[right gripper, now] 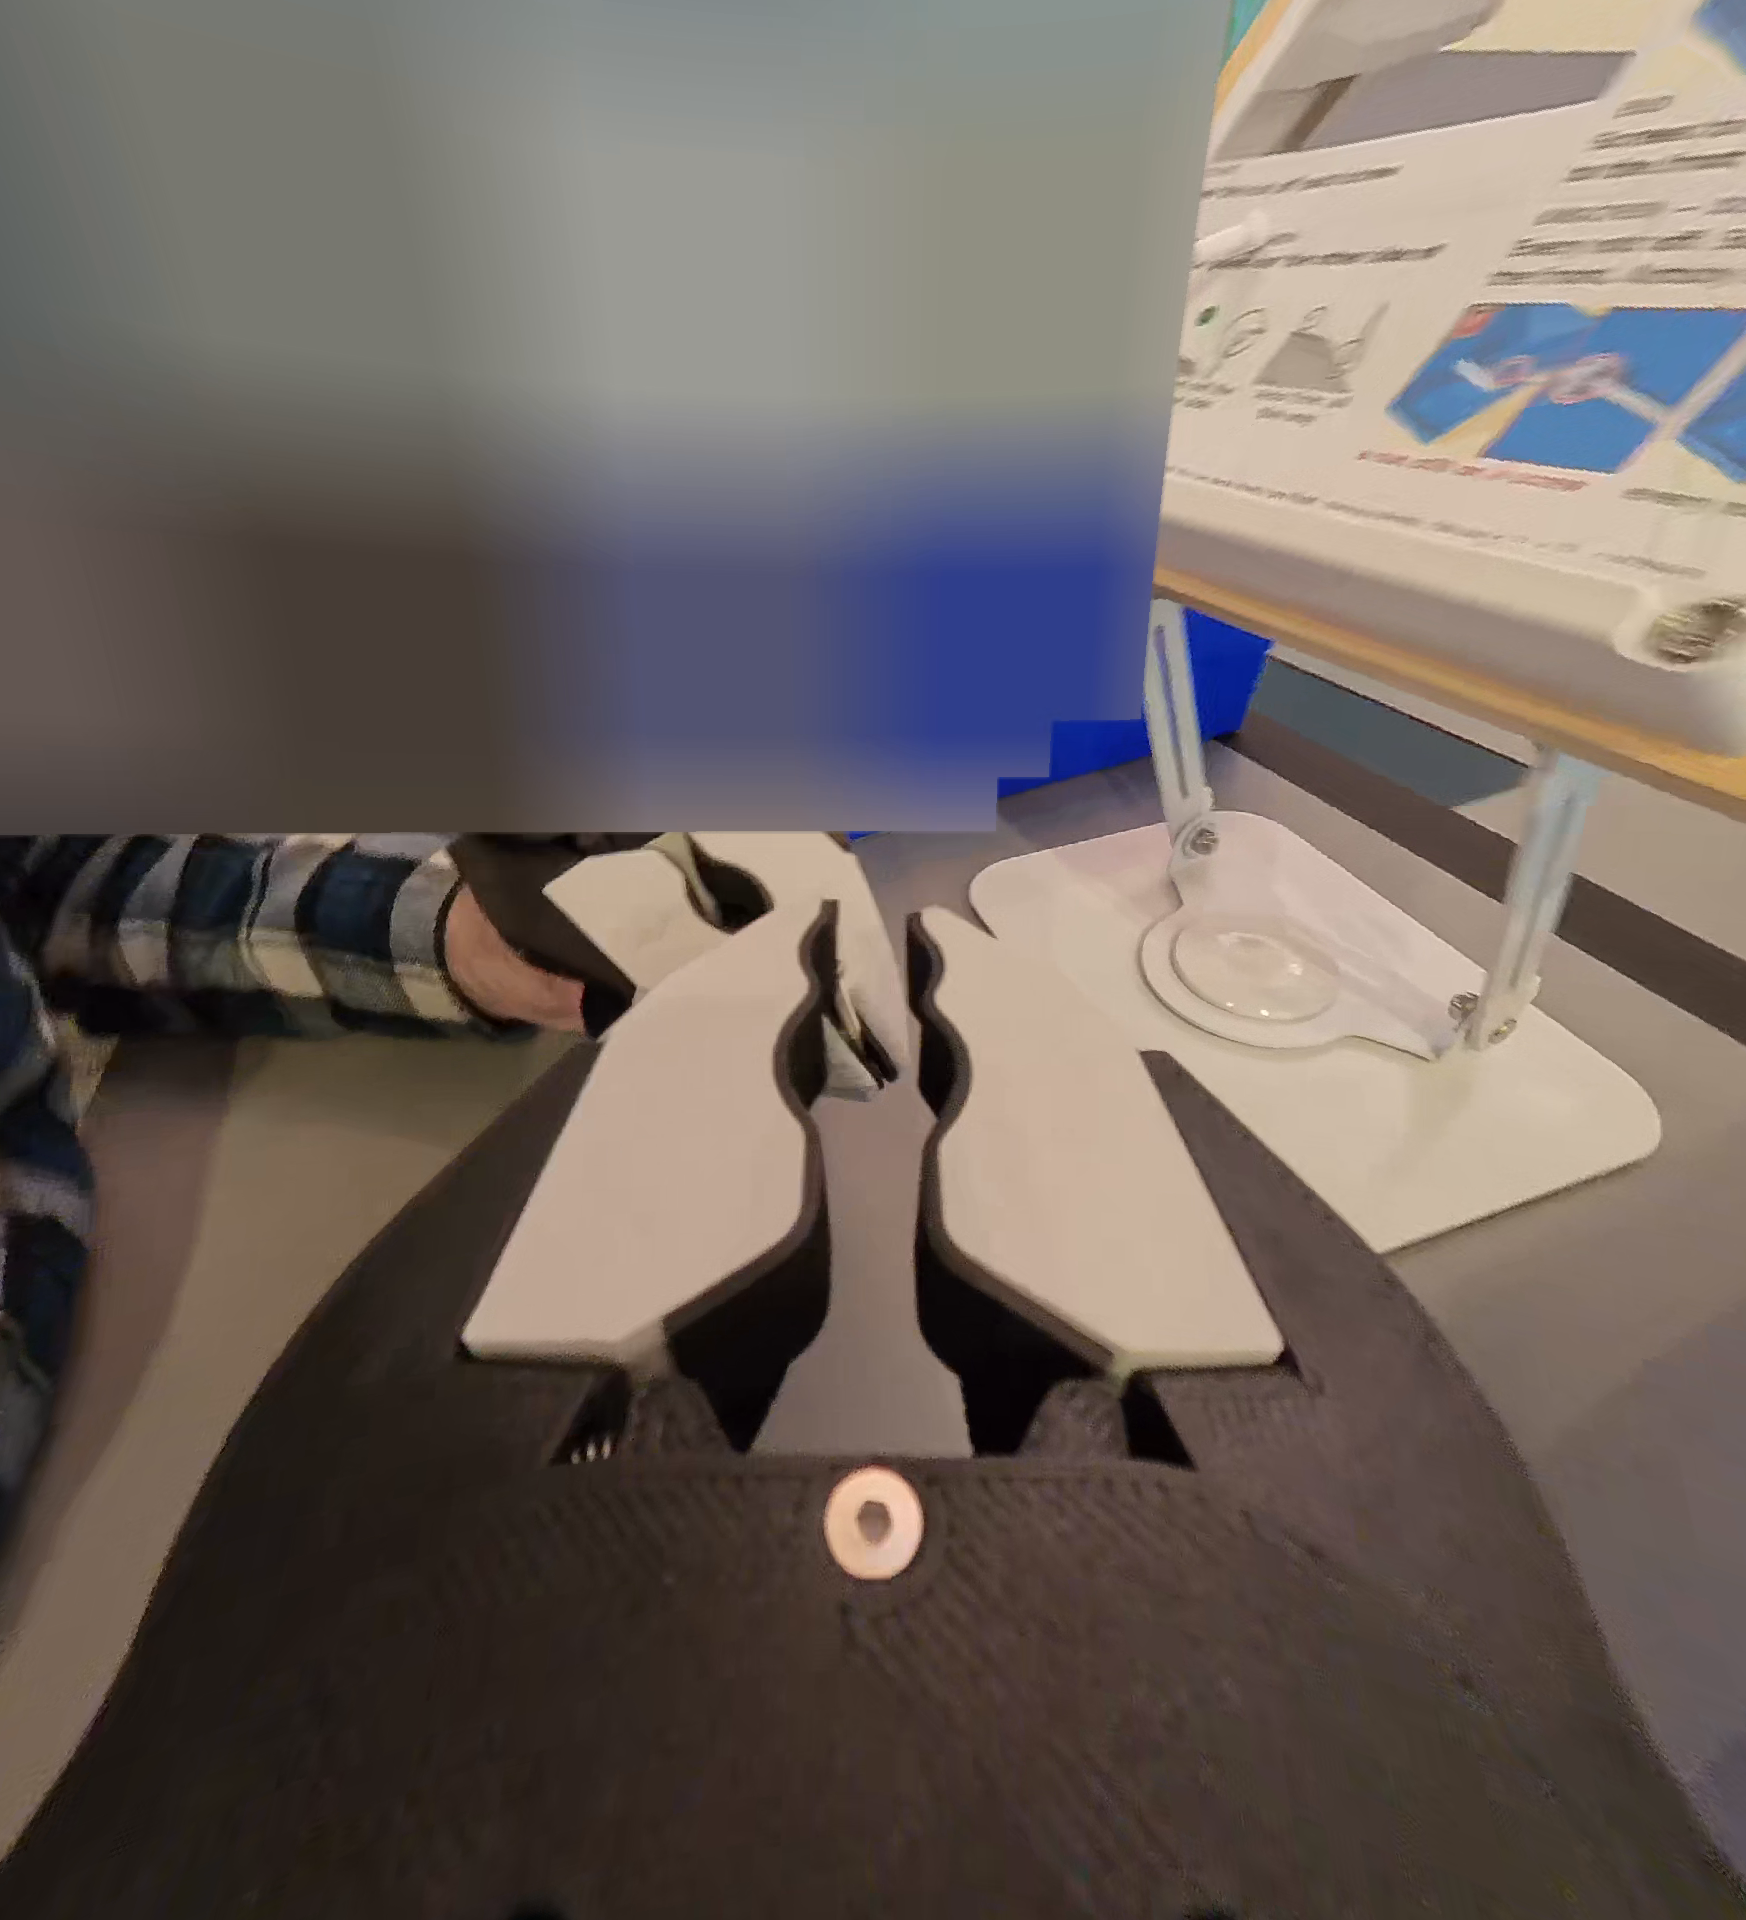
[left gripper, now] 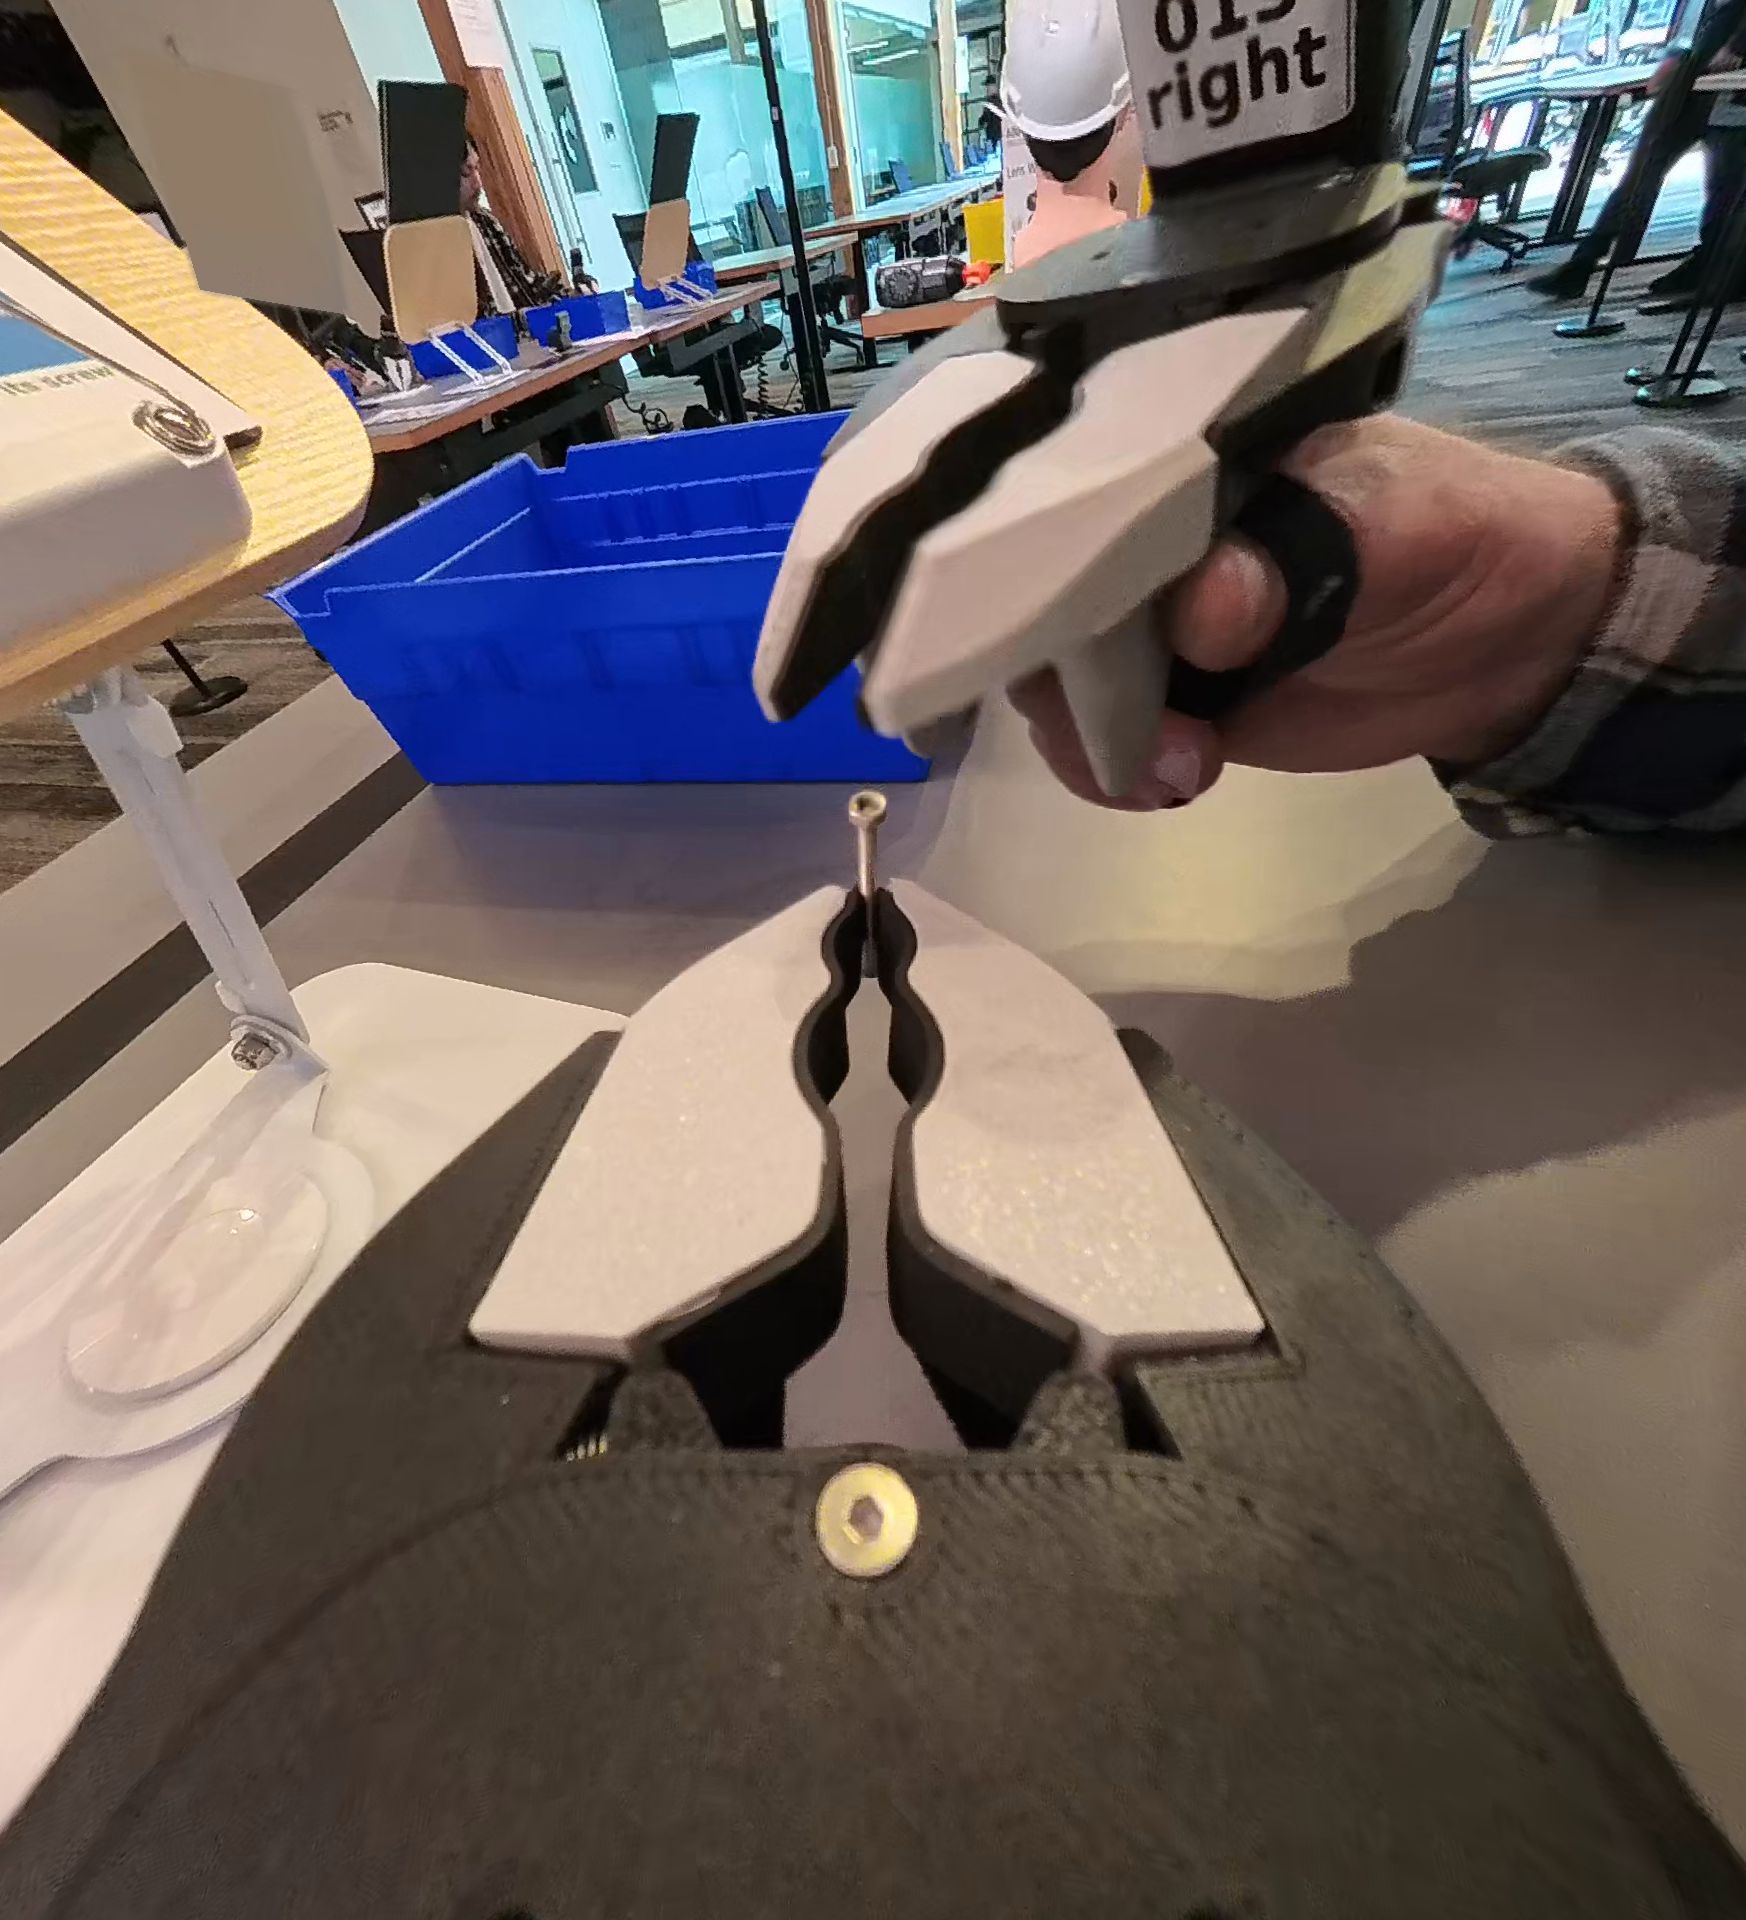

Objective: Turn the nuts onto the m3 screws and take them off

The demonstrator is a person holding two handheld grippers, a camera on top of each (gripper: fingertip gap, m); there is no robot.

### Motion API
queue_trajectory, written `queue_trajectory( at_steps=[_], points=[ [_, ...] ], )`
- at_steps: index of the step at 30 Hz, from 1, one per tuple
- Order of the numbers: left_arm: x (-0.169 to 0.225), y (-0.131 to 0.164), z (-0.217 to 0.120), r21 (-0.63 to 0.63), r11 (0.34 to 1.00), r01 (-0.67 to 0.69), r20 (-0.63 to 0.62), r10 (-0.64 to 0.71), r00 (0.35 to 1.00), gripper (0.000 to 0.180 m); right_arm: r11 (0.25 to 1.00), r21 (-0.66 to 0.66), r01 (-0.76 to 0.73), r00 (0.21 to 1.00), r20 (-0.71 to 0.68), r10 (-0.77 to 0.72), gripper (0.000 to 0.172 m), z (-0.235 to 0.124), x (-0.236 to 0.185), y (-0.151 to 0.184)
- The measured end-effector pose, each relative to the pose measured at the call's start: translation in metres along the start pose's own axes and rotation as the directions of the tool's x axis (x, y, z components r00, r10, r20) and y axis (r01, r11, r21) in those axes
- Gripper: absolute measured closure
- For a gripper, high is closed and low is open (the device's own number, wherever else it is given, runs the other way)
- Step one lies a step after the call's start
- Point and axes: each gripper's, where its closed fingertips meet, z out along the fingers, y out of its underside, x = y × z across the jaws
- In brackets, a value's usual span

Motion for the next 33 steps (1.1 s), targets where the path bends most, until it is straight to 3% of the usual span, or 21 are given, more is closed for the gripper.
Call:
queue_trajectory(
  at_steps=[2,6,22,30,33],
  points=[
    [0.001,0.0,0.0,-0.001,1.0,-0.001,-0.004,0.001,1.0,0.178,0.997,-0.033,0.07,0.997,0.041,-0.068,0.148,0.004,-0.007,0.004],
    [0.003,0.0,0.001,0.0,1.0,0.002,-0.017,-0.002,1.0,0.179,0.98,-0.105,0.172,0.983,0.089,-0.163,0.147,0.01,-0.015,0.013],
    [0.005,-0.002,0.0,0.022,0.998,0.054,-0.061,-0.052,0.997,0.179,0.979,-0.097,0.179,0.98,0.109,-0.168,0.154,0.006,-0.014,0.016],
    [0.005,0.009,0.002,-0.014,0.997,0.074,-0.077,-0.075,0.994,0.179,0.982,0.163,-0.091,0.995,0.057,0.083,0.168,-0.046,0.015,0.01],
    [0.005,0.01,0.008,-0.023,0.997,0.077,-0.075,-0.079,0.994,0.179,0.969,0.193,-0.157,0.987,0.047,0.151,0.169,-0.061,0.027,0.014]
  ],
)
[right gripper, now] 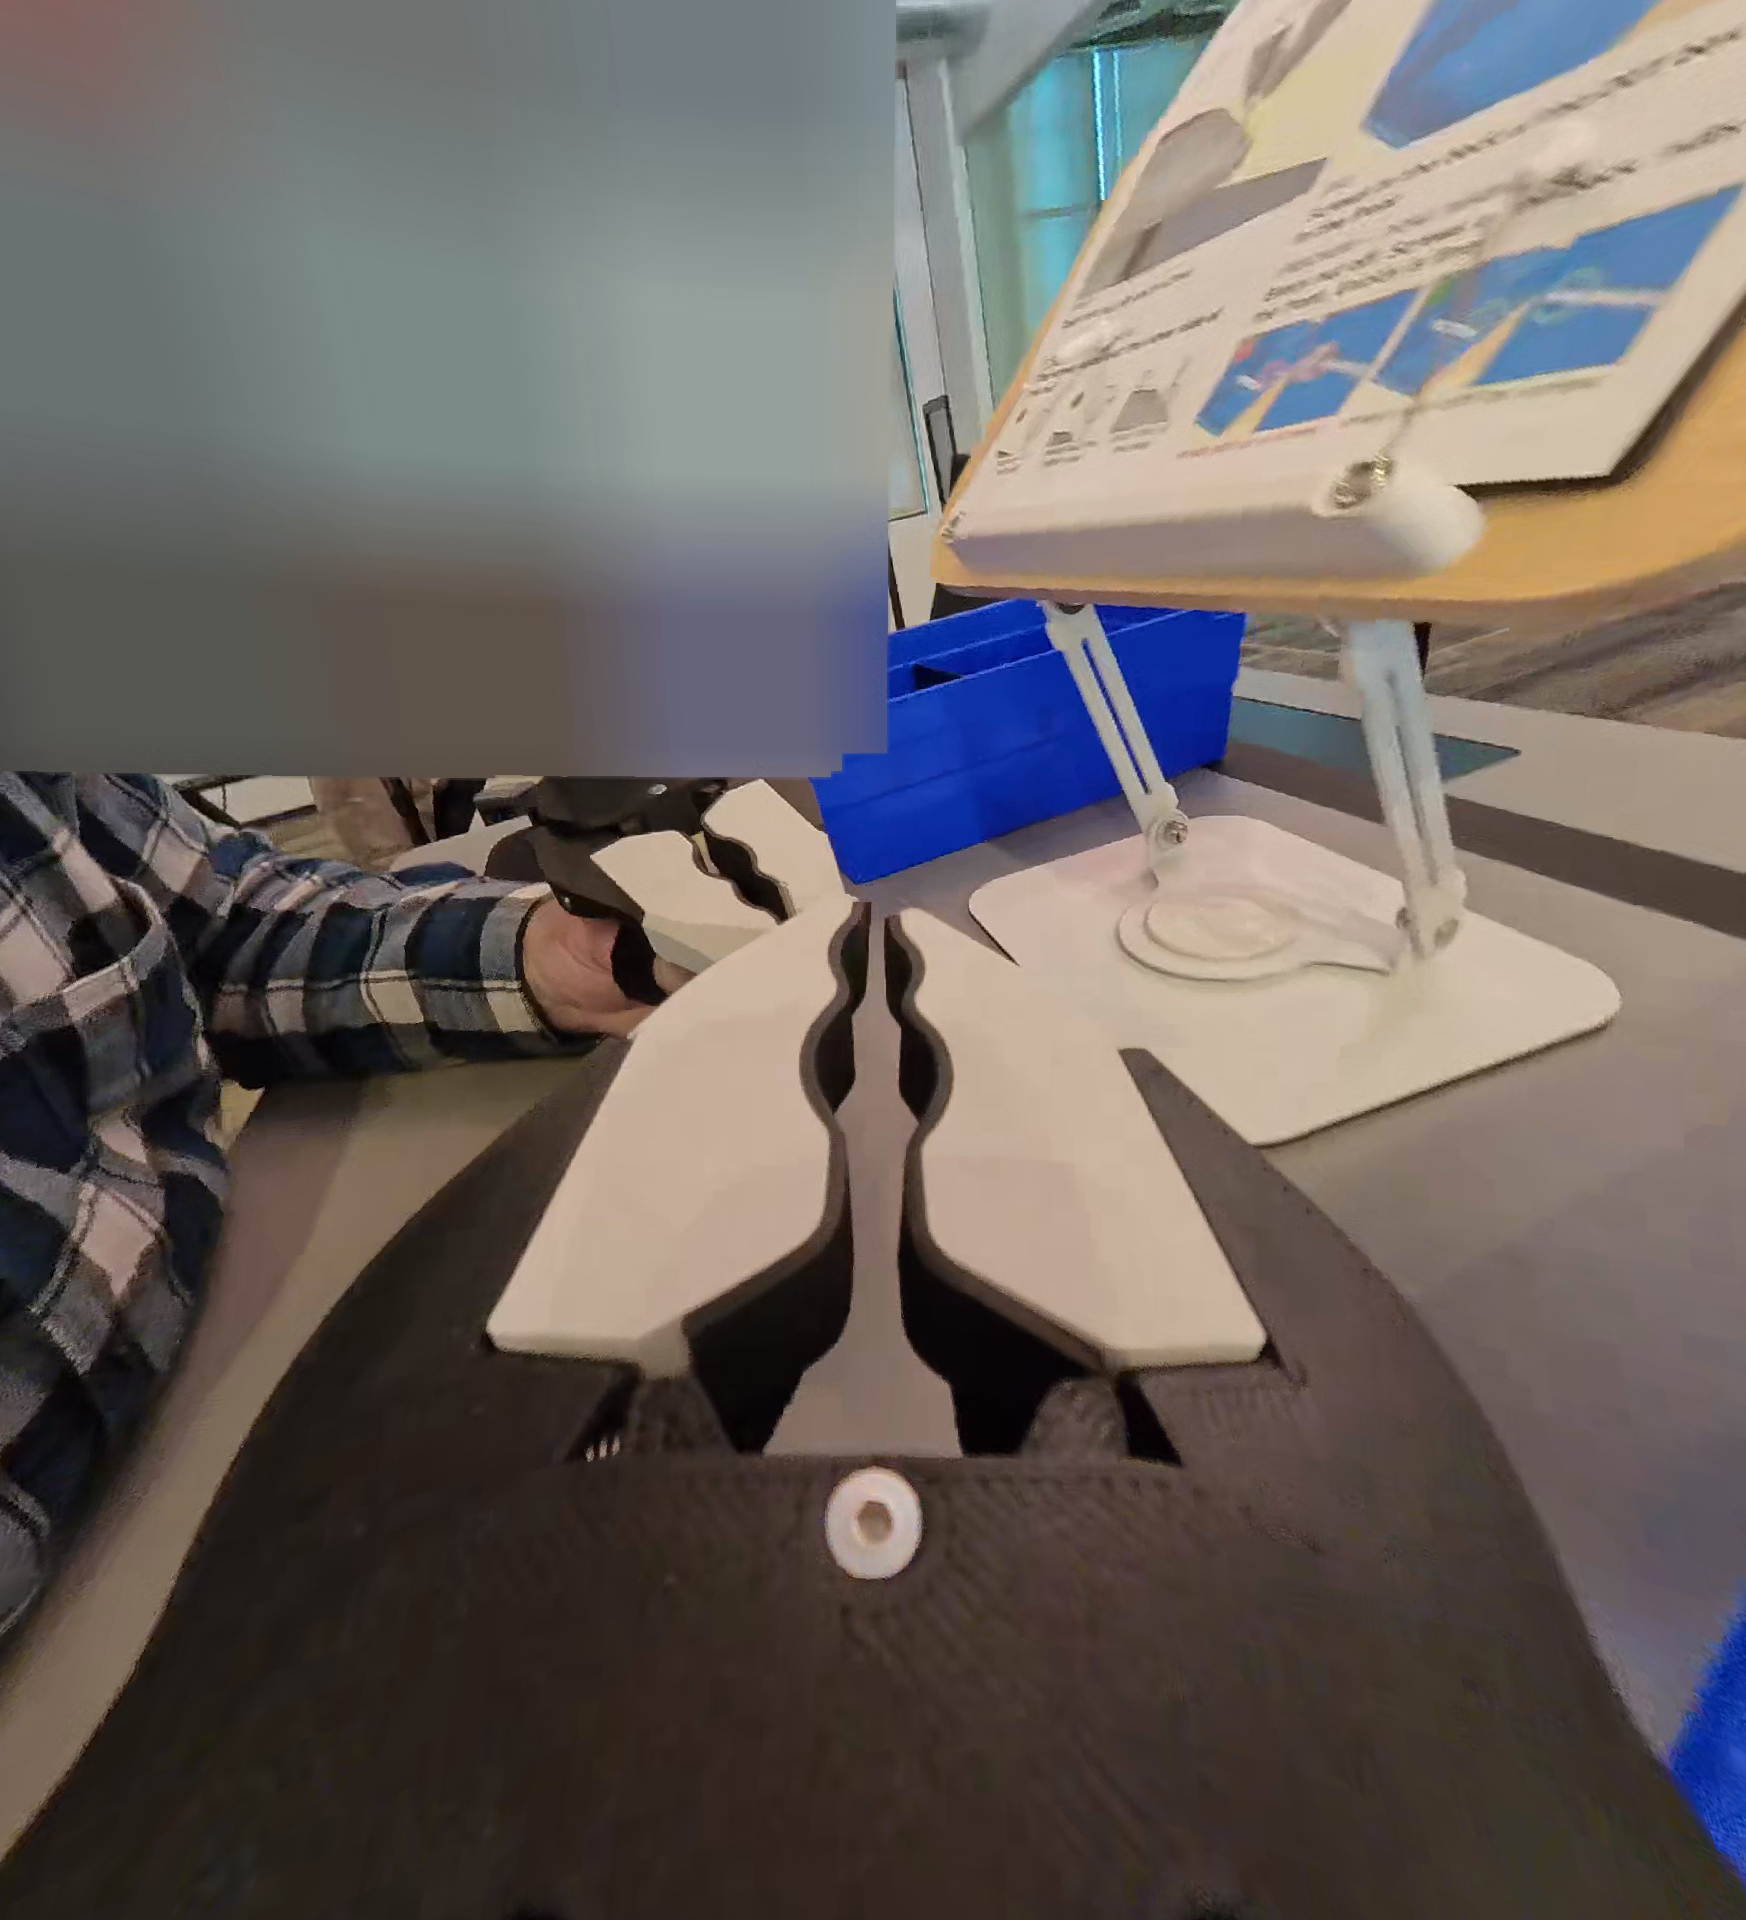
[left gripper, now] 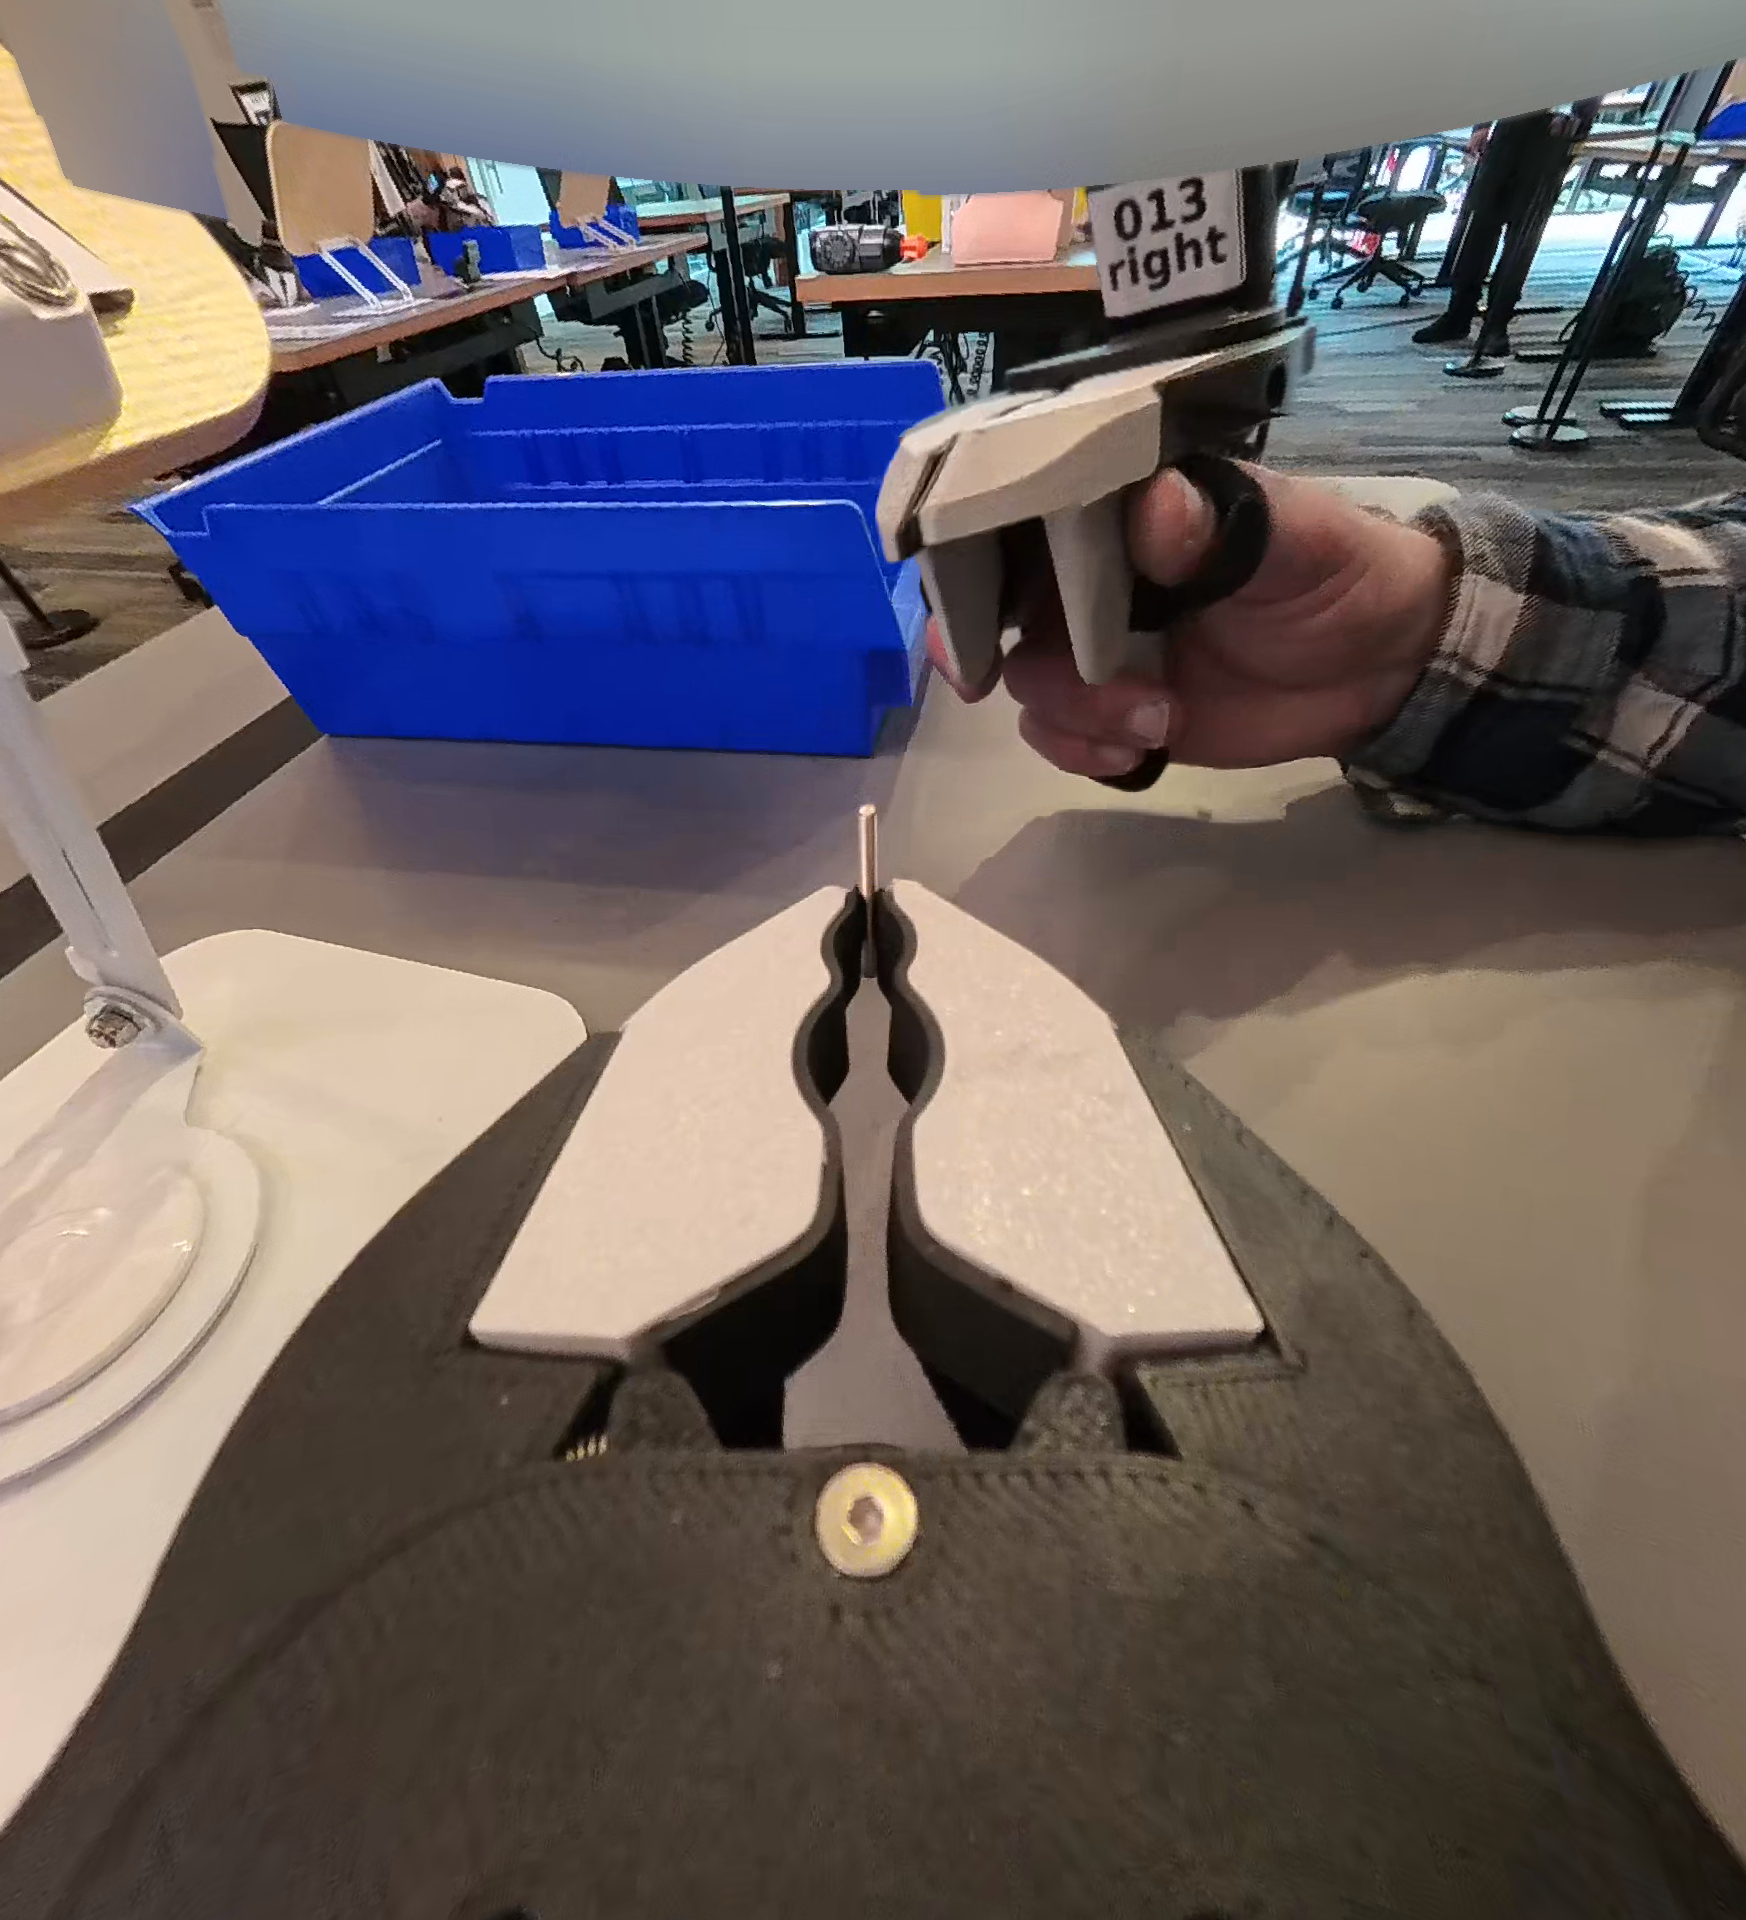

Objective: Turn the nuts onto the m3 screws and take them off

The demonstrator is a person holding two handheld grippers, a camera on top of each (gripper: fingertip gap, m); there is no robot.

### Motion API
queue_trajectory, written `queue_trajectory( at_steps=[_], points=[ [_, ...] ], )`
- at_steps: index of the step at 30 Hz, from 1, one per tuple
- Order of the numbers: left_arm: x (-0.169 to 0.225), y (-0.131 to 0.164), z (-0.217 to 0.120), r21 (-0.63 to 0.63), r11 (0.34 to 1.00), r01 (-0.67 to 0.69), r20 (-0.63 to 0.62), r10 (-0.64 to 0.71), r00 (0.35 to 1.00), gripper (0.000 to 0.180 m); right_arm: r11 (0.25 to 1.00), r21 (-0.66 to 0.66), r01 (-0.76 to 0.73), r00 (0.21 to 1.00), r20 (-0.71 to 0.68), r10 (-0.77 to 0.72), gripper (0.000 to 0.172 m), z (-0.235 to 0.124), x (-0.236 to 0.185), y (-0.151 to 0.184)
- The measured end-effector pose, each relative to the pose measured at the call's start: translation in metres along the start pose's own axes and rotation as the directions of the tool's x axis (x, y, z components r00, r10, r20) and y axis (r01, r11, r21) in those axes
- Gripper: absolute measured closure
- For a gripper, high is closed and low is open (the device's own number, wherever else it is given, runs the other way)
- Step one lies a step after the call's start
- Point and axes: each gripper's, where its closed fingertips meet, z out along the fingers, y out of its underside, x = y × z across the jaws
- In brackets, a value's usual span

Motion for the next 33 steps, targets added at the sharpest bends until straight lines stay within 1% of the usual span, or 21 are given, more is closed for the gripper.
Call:
queue_trajectory(
  at_steps=[2,4,5,8,9,11,12,13,14,16,18,20,25,28,30,33],
  points=[
    [-0.001,0.001,0.004,-0.001,1.0,0.009,-0.001,-0.009,1.0,0.179,0.999,0.041,0.007,1.0,-0.002,-0.007,0.168,-0.013,0.002,-0.013],
    [0.0,0.001,0.009,-0.002,1.0,0.015,-0.009,-0.015,1.0,0.179,0.991,0.136,0.017,1.0,0.02,-0.02,0.168,-0.03,-0.003,-0.037],
    [0.001,0.0,0.012,0.001,1.0,0.022,-0.018,-0.022,1.0,0.179,0.987,0.162,0.017,1.0,0.023,-0.021,0.169,-0.038,-0.003,-0.045],
    [0.005,-0.001,0.02,0.0,1.0,0.019,-0.036,-0.019,0.999,0.179,0.981,0.194,0.013,1.0,-0.001,-0.013,0.167,-0.065,0.0,-0.068],
    [0.006,-0.001,0.023,-0.004,1.0,0.016,-0.043,-0.016,0.999,0.179,0.986,0.167,0.014,1.0,-0.03,-0.009,0.166,-0.074,0.002,-0.07],
    [0.01,-0.002,0.027,-0.01,1.0,0.006,-0.053,-0.006,0.999,0.179,0.998,0.064,0.03,0.996,-0.089,-0.024,0.166,-0.087,0.004,-0.066],
    [0.013,-0.001,0.03,-0.016,1.0,0.003,-0.06,-0.004,0.998,0.179,1.0,-0.014,0.016,0.993,-0.115,-0.018,0.167,-0.094,0.004,-0.059],
    [0.014,0.0,0.033,-0.031,1.0,0.001,-0.062,-0.003,0.998,0.179,0.992,-0.125,-0.001,0.986,-0.166,-0.019,0.166,-0.101,0.008,-0.045],
    [0.015,0.002,0.035,-0.048,0.999,-0.003,-0.061,0.001,0.998,0.179,0.965,-0.261,0.0,0.97,-0.234,-0.063,0.166,-0.112,0.014,-0.028],
    [0.018,0.004,0.04,-0.069,0.997,-0.022,-0.066,0.018,0.998,0.179,0.857,-0.516,-0.014,0.929,-0.324,-0.179,0.162,-0.14,0.024,0.007],
    [0.019,0.009,0.044,-0.111,0.993,-0.034,-0.063,0.027,0.998,0.179,0.741,-0.669,-0.055,0.899,-0.356,-0.255,0.162,-0.167,0.031,0.034],
    [0.022,0.01,0.046,-0.132,0.99,-0.041,-0.073,0.032,0.997,0.179,0.631,-0.769,-0.101,0.882,-0.363,-0.301,0.16,-0.19,0.036,0.056],
    [0.023,0.027,0.048,-0.274,0.961,-0.028,-0.102,0.0,0.995,0.179,0.453,-0.878,-0.154,0.904,-0.311,-0.295,0.159,-0.219,0.042,0.095],
    [0.025,0.033,0.05,-0.3,0.954,-0.003,-0.13,-0.038,0.991,0.179,0.414,-0.896,-0.161,0.922,-0.286,-0.26,0.159,-0.223,0.044,0.106],
    [0.025,0.04,0.052,-0.329,0.944,0.011,-0.136,-0.059,0.989,0.179,0.391,-0.909,-0.148,0.925,-0.267,-0.271,0.159,-0.224,0.048,0.109],
    [0.026,0.039,0.053,-0.327,0.945,0.017,-0.153,-0.071,0.986,0.179,0.384,-0.913,-0.134,0.931,-0.248,-0.267,0.158,-0.221,0.051,0.11]
  ],
)
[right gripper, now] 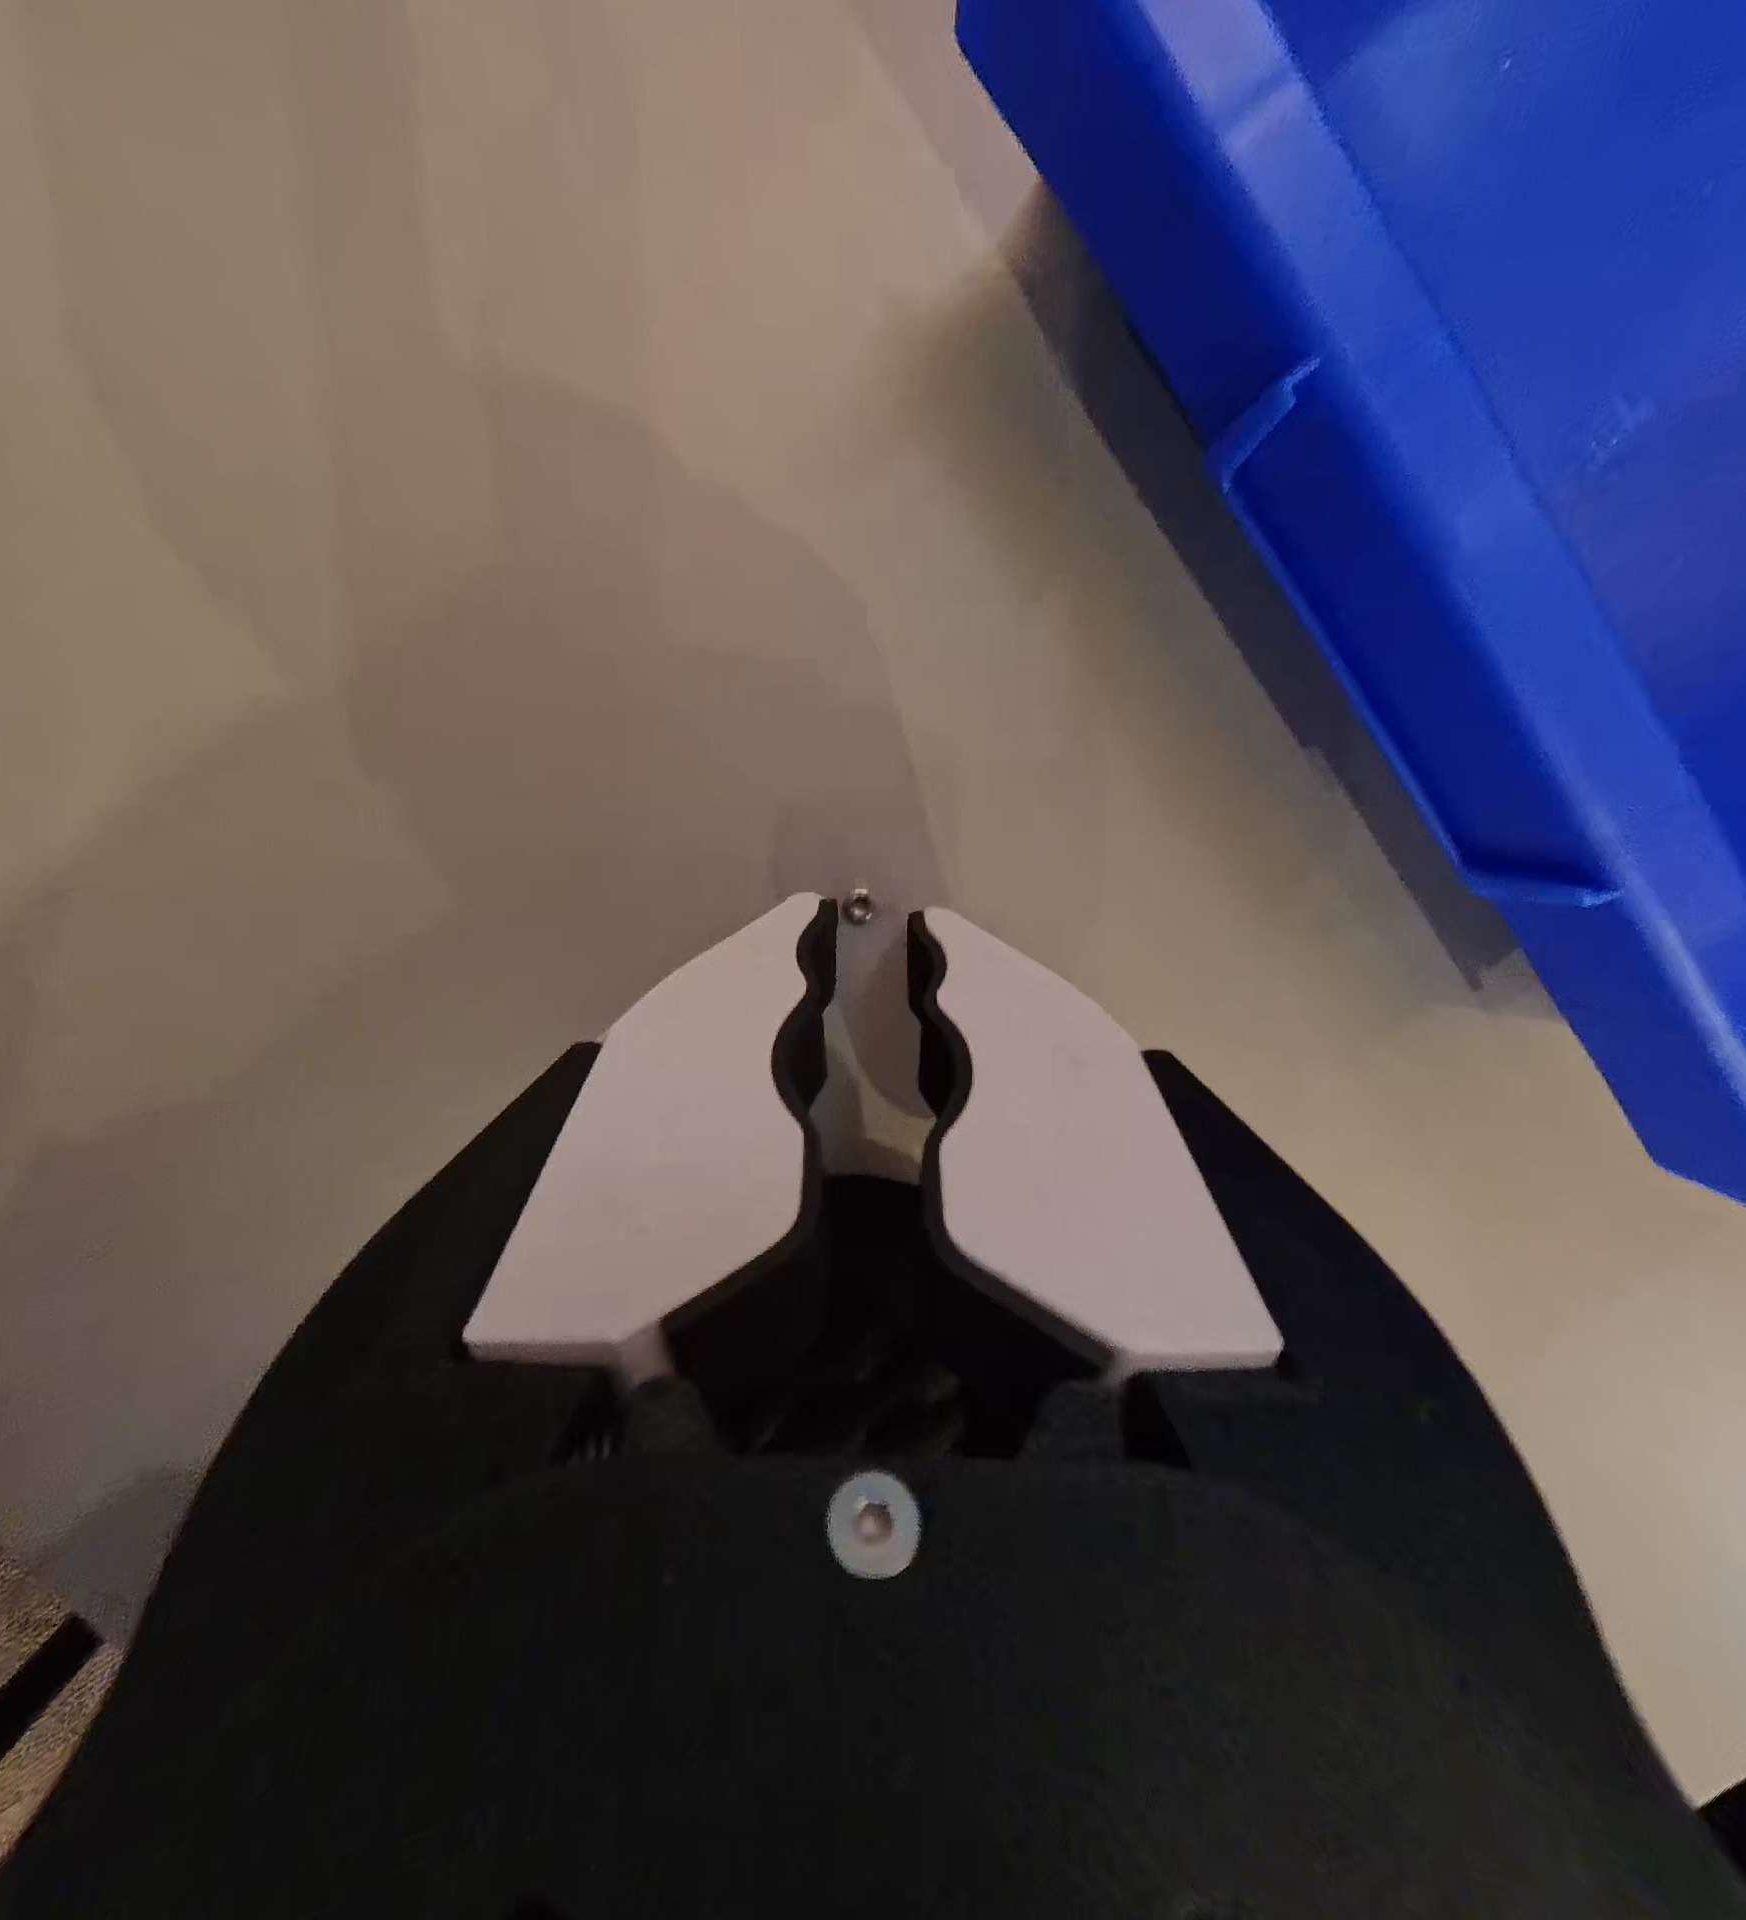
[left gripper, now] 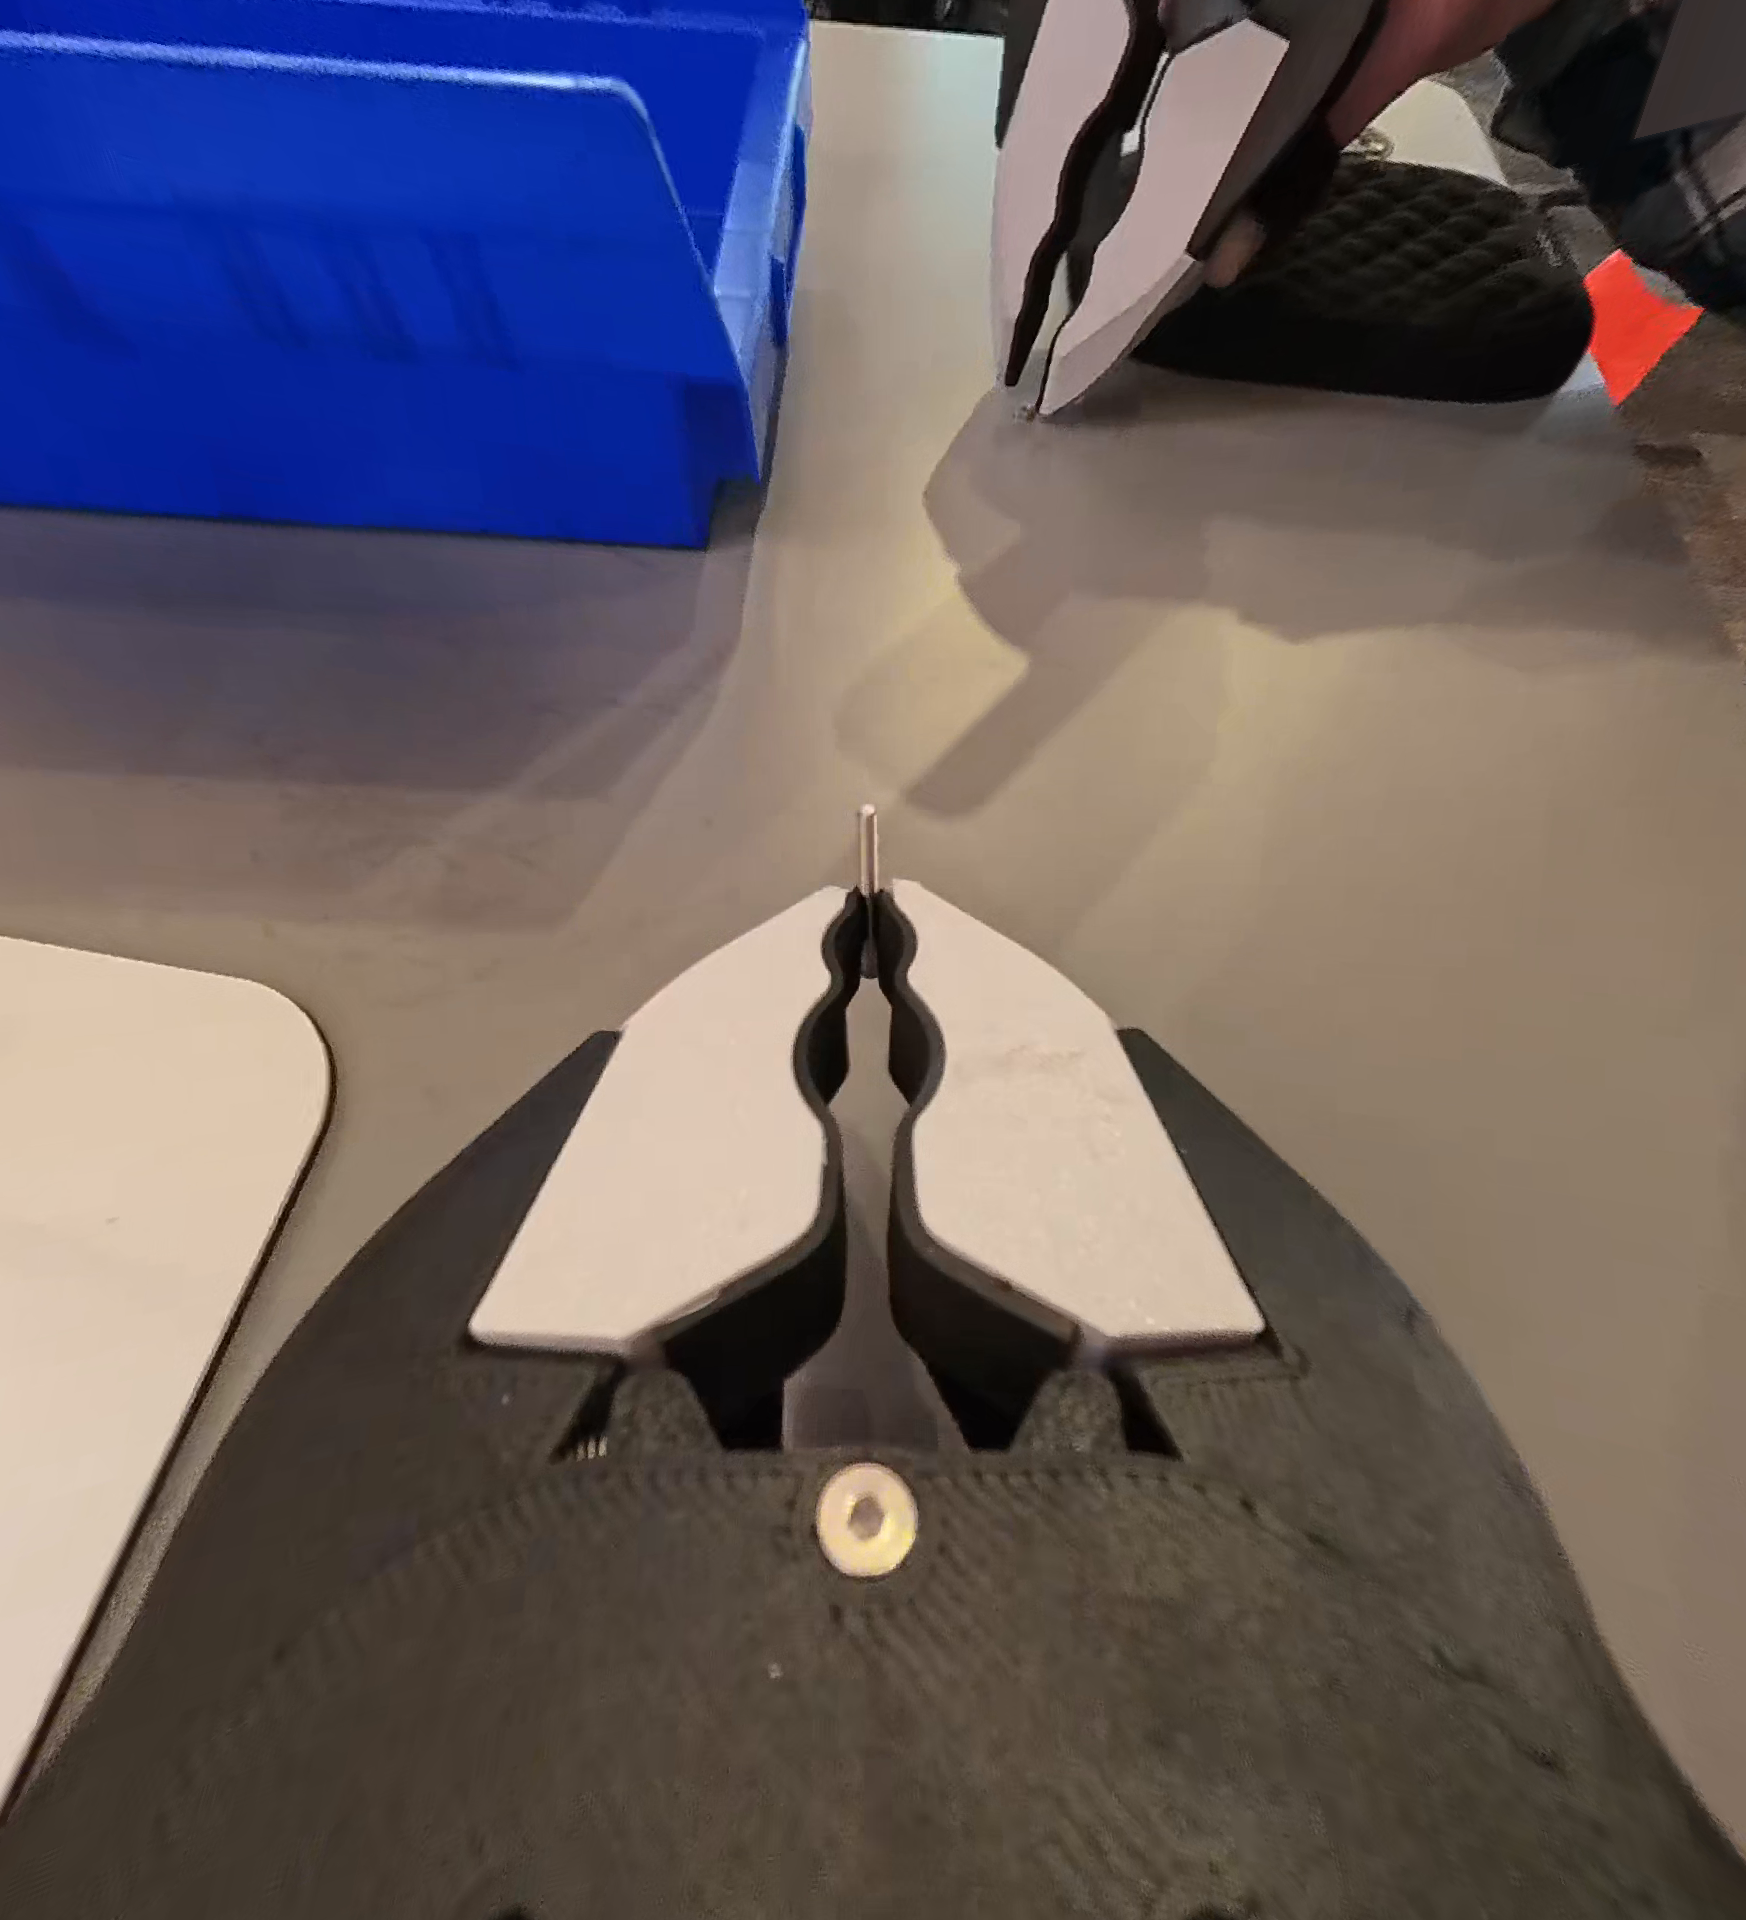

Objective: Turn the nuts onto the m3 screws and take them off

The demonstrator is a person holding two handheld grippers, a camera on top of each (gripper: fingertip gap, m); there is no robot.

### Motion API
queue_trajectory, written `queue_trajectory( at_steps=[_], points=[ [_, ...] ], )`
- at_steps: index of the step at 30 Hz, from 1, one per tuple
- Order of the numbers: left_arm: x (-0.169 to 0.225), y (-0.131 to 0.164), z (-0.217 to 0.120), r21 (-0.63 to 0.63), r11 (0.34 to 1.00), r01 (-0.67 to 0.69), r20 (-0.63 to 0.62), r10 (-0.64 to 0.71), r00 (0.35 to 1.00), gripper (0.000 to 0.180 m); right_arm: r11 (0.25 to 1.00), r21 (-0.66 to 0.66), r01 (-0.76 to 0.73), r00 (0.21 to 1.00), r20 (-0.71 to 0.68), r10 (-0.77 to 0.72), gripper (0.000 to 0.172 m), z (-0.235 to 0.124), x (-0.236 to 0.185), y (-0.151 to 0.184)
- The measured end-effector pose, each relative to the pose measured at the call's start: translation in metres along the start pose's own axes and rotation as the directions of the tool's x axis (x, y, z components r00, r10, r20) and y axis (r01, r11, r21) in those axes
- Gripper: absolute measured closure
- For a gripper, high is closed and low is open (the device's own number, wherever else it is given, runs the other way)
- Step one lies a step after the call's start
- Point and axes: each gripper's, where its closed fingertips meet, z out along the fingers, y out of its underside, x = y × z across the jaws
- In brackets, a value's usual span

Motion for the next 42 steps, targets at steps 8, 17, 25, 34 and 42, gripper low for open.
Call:
queue_trajectory(
  at_steps=[8,17,25,34,42],
  points=[
    [0.001,0.001,-0.001,-0.003,1.0,0.0,-0.014,0.0,1.0,0.179,0.998,-0.065,-0.003,0.998,0.068,0.007,0.164,0.003,-0.005,-0.001],
    [0.002,-0.002,-0.003,0.023,1.0,0.001,-0.012,0.0,1.0,0.179,0.999,0.008,0.038,0.995,0.087,-0.038,0.167,-0.004,-0.02,-0.025],
    [0.008,-0.007,-0.003,0.02,0.998,-0.066,0.023,0.065,0.998,0.179,0.902,0.299,0.311,0.928,0.109,-0.357,0.167,-0.023,-0.086,-0.151],
    [0.012,-0.002,-0.004,-0.065,0.974,-0.217,0.112,0.223,0.968,0.179,0.824,0.373,0.427,0.867,0.089,-0.49,0.167,-0.008,-0.11,-0.201],
    [0.012,-0.005,-0.006,-0.064,0.971,-0.232,0.127,0.238,0.963,0.179,0.822,0.355,0.446,0.859,0.088,-0.504,0.167,0.0,-0.112,-0.202]
  ],
)
